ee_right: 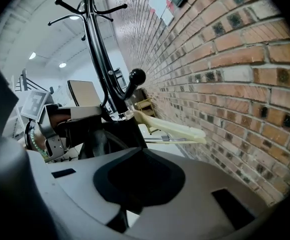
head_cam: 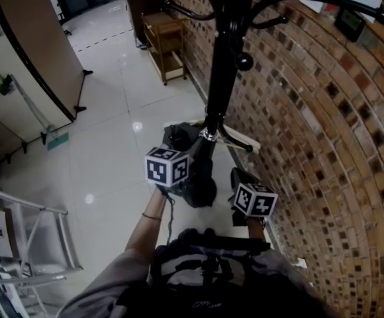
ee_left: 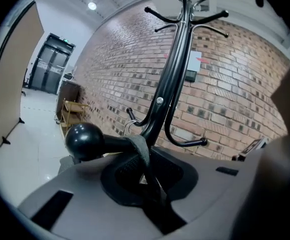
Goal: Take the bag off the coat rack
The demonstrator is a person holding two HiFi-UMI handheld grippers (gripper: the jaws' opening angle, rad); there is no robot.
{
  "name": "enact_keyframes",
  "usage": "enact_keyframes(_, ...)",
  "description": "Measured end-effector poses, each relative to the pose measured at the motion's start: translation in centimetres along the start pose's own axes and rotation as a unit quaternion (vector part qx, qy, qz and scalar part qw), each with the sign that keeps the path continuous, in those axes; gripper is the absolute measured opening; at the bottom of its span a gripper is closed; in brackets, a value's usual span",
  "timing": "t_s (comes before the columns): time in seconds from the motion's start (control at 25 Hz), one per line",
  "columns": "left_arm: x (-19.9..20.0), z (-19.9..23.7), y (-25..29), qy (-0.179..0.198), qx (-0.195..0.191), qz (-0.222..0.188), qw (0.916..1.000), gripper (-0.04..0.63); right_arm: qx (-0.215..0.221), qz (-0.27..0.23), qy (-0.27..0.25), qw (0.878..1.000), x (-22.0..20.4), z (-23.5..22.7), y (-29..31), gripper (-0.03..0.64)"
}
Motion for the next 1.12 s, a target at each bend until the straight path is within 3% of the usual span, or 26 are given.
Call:
enact_keyframes(0.2, 0.5, 0.5, -0.8, -0.108, -0.028, 0.010, 0.9937, 0.039, 0.005, 0.006, -0.008, 1.000, 0.6, 0.0, 0.7, 0.008)
enact_keyframes(0.6, 2.4, 1.0, -4.3, -0.193, -0.017, -0.032, 0.9806, 0.038, 0.009, -0.005, 0.010, 1.000, 1.2, -1.7, 0.9, 0.008)
enact_keyframes(0.96, 5.3, 0.5, -8.9, -0.200, -0.020, -0.074, 0.9768, 0.038, 0.044, -0.002, 0.008, 0.999, 1.1, -0.3, 2.2, 0.008)
enact_keyframes(1.12, 4.9, 1.5, -10.6, -0.211, -0.003, -0.085, 0.9737, 0.038, 0.056, -0.001, 0.005, 0.998, 1.2, 0.5, 2.7, 0.008)
Point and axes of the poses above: the fingertips, and each gripper's own axes: y forward along the fingers, z to its left, x out of its top, the point moved 2 cm from there along -y, backward along the fingers, and after that the axes turned 15 degrees about x, right-handed, at the moved point
